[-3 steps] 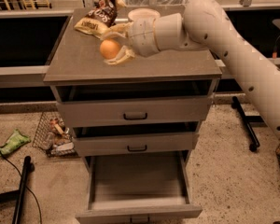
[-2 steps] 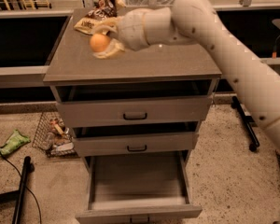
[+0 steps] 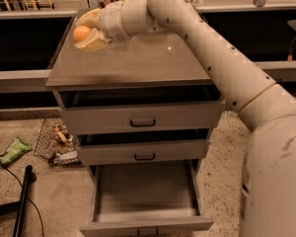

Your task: Pick orange from bottom drawer and place on counter

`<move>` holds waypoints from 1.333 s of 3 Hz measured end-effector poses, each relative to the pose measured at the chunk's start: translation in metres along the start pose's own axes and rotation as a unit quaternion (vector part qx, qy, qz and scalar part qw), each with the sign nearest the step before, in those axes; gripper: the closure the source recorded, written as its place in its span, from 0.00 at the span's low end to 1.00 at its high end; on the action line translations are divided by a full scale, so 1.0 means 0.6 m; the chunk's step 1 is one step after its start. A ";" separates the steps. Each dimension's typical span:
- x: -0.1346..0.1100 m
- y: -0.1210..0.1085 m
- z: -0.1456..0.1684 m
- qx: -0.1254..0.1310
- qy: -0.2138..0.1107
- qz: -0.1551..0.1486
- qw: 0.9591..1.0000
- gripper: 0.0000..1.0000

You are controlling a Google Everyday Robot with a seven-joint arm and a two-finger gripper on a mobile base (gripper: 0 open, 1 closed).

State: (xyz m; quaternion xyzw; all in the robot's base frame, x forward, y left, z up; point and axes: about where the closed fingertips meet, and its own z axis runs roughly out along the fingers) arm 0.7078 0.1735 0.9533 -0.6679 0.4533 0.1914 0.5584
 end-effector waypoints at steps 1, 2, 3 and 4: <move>-0.001 0.003 0.008 -0.003 0.000 0.018 1.000 1.00; -0.001 0.005 0.023 -0.001 0.001 0.046 0.999 1.00; 0.030 0.008 0.049 0.014 -0.004 0.115 0.993 1.00; 0.060 0.011 0.069 0.016 0.006 0.167 0.986 1.00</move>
Offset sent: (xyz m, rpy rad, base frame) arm 0.0046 0.0195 -0.0078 0.0434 0.1593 -0.0756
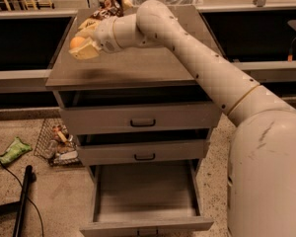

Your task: Pick orange from bottom drawer and place on counter

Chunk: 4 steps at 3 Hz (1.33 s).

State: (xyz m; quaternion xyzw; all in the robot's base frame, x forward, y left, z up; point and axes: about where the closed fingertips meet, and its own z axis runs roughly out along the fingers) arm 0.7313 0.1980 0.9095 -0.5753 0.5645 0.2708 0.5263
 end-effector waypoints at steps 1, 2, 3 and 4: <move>0.035 0.004 0.018 -0.009 0.034 0.039 0.999 1.00; 0.076 0.003 0.028 -0.015 0.067 0.070 0.995 1.00; 0.109 -0.005 0.023 -0.005 0.084 0.091 0.992 1.00; 0.133 -0.020 0.011 0.022 0.100 0.104 0.989 0.81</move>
Offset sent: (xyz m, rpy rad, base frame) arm 0.0247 -0.0147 -0.0751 -0.1509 0.2546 -0.0992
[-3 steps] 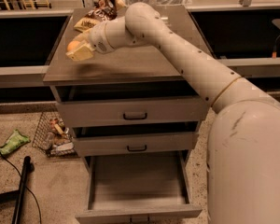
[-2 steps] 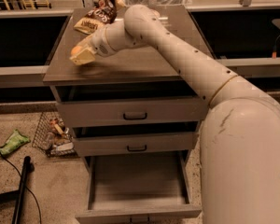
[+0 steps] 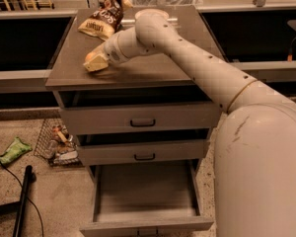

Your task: Pick orange from bottom drawer and place on counter

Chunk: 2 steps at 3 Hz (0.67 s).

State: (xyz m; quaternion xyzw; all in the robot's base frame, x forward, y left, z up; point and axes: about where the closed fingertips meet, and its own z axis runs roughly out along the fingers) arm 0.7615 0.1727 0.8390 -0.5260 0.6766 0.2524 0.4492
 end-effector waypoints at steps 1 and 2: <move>0.014 -0.017 -0.012 0.026 0.009 0.009 1.000 0.58; 0.021 -0.026 -0.025 0.045 0.014 0.013 0.999 0.35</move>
Offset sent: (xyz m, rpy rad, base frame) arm 0.0134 -0.0420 0.0024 -0.0290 -0.0290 -0.1512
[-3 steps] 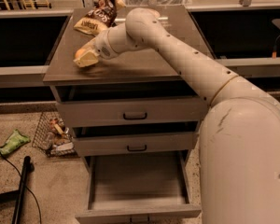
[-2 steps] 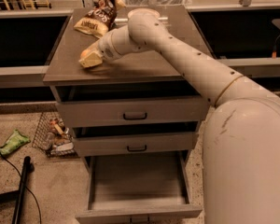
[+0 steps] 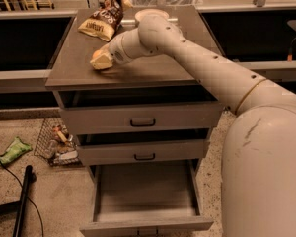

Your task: Pick orange from bottom drawer and place on counter

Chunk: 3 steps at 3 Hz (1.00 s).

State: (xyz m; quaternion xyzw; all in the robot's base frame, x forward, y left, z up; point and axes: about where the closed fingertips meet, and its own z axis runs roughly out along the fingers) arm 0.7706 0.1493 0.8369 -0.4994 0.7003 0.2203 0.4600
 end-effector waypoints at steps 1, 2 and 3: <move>0.004 -0.006 -0.013 0.015 0.001 0.003 1.000 0.11; 0.003 -0.009 -0.026 0.028 0.002 0.003 1.000 0.00; -0.009 -0.011 -0.049 0.042 -0.007 -0.003 0.999 0.00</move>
Offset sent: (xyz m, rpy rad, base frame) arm -0.0024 -0.0293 0.0158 -0.0073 -0.0421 -0.0860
